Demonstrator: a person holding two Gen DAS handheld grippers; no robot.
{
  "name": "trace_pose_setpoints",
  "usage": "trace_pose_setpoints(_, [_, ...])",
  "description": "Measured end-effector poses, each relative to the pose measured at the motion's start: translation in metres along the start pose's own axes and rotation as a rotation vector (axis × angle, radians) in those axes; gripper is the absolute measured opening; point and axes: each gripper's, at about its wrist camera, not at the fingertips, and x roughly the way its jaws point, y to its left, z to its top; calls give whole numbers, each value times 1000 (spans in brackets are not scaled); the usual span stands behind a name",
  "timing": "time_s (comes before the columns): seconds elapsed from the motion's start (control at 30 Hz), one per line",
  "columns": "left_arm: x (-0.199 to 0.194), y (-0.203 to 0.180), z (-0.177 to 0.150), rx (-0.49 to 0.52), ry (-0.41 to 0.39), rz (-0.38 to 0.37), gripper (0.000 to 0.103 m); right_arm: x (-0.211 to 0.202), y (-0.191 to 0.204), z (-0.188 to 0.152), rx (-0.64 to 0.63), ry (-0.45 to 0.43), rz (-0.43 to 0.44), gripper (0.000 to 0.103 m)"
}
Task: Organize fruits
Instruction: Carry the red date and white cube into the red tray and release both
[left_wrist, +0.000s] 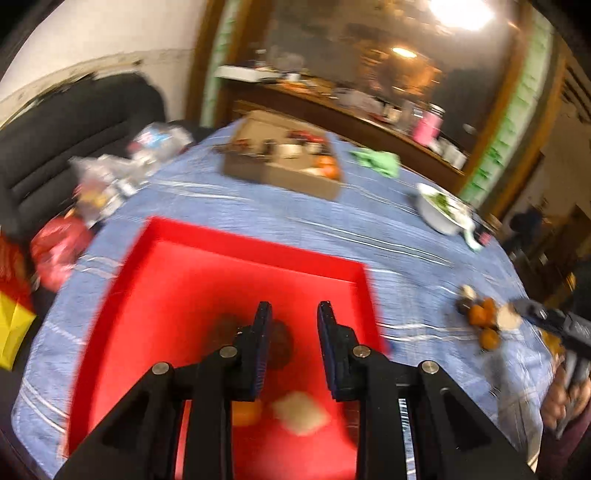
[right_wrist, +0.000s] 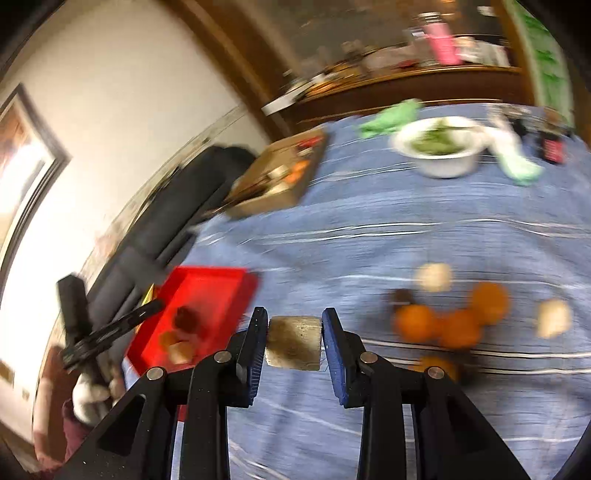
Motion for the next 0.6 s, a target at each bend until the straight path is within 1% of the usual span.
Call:
trace_pose_setpoints(0.1, [6, 32, 6, -67, 19, 16, 24, 35, 42, -1, -49, 51, 37, 33])
trace_pose_setpoints(0.2, [8, 50, 5, -104, 31, 10, 24, 74, 78, -7, -75, 111, 72, 34])
trace_pose_setpoints(0.27, [5, 57, 1, -134, 28, -2, 25, 97, 95, -10, -95, 146, 71, 34])
trace_pose_setpoints(0.33, [-3, 60, -4, -156, 14, -25, 31, 119, 110, -16, -116, 176, 55, 34])
trace_pose_setpoints(0.4, [-13, 61, -9, -174, -6, -36, 49, 138, 120, -20, -133, 196, 25, 35])
trace_pose_setpoints(0.43, [-18, 61, -11, -180, -17, -37, 51, 145, 123, -21, -135, 197, 11, 36])
trace_pose_setpoints(0.5, [-30, 59, -14, -190, -34, -42, 58, 152, 127, -23, -130, 204, 11, 41])
trace_pose_setpoints(0.53, [-36, 59, -15, -198, -42, -41, 60, 153, 130, -24, -129, 203, 9, 45])
trace_pose_setpoints(0.57, [-42, 58, -16, -205, -51, -34, 65, 152, 131, -24, -131, 194, -1, 48])
trace_pose_setpoints(0.6, [-48, 55, -16, -209, -62, -29, 70, 149, 132, -24, -135, 185, -7, 48])
